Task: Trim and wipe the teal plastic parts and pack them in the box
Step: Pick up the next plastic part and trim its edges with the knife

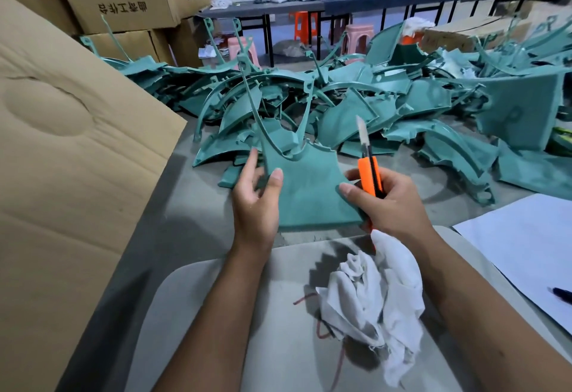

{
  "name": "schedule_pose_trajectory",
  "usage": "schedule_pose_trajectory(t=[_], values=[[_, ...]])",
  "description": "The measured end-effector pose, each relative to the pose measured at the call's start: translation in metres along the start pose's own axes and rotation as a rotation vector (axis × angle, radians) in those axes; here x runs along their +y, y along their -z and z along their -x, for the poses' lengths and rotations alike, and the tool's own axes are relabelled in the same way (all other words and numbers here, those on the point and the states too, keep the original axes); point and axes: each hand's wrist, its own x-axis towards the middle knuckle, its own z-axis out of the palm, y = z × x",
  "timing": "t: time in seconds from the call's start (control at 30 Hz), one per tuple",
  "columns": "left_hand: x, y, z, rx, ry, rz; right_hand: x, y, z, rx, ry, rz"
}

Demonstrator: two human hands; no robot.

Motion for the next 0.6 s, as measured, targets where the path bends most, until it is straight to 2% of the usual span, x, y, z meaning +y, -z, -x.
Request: schedule_pose_trajectory(t=[0.13,0.3,0.37,0.43,0.53,0.6], values=[[0.001,0.005,0.002,0.002,-0.274,-0.316,-0.002,0.002,-0.002,0.209,0.014,-0.072],[0.003,0.003,0.008,-0.250,-0.402,-0.651,-0.001,0.004,-0.005,0.327,0.045,-0.124],[0.000,-0.002,0.011,-0.344,-0.461,-0.811,-0.004,0.002,-0.003,0.301,0.068,-0.149],[-0.004,-0.006,0.012,-0.324,-0.518,-0.901,-0.006,-0.002,0.001,0.226,0.096,-0.151],[-0.005,-0.008,0.009,-0.193,-0.583,-0.841,-0.006,-0.010,0.007,0.089,0.133,-0.187],[-0.006,-0.006,0.006,-0.095,-0.597,-0.708,-0.007,-0.014,0.008,0.030,0.152,-0.199]])
